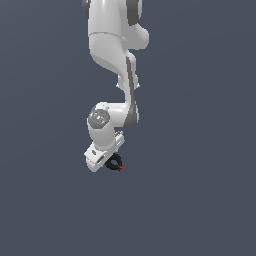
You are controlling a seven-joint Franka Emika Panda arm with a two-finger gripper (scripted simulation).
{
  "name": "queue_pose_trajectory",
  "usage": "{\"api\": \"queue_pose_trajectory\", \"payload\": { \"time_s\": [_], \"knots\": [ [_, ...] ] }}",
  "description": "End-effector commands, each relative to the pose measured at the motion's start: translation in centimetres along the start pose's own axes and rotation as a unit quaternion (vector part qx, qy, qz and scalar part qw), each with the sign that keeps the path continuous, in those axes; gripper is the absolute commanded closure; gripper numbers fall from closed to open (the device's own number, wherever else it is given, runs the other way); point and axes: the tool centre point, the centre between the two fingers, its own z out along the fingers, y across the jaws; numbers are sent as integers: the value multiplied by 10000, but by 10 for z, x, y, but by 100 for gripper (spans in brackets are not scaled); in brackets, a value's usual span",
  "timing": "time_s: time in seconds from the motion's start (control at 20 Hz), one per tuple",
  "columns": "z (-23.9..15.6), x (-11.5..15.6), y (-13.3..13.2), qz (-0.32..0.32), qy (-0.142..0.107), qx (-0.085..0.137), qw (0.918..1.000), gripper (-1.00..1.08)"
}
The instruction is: Pick up the object and move it to a goal position.
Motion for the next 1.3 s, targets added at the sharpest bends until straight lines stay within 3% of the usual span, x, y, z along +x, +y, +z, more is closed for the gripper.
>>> {"api": "queue_pose_trajectory", "payload": {
  "time_s": [0.0, 0.4, 1.25],
  "knots": [
    [-5, 4, -1, -3, 6, -9, 10000, 108],
    [-48, 43, -14, -5, 5, -8, 10000, 108],
    [-187, 167, -52, -7, 8, -3, 10000, 108]
  ]
}}
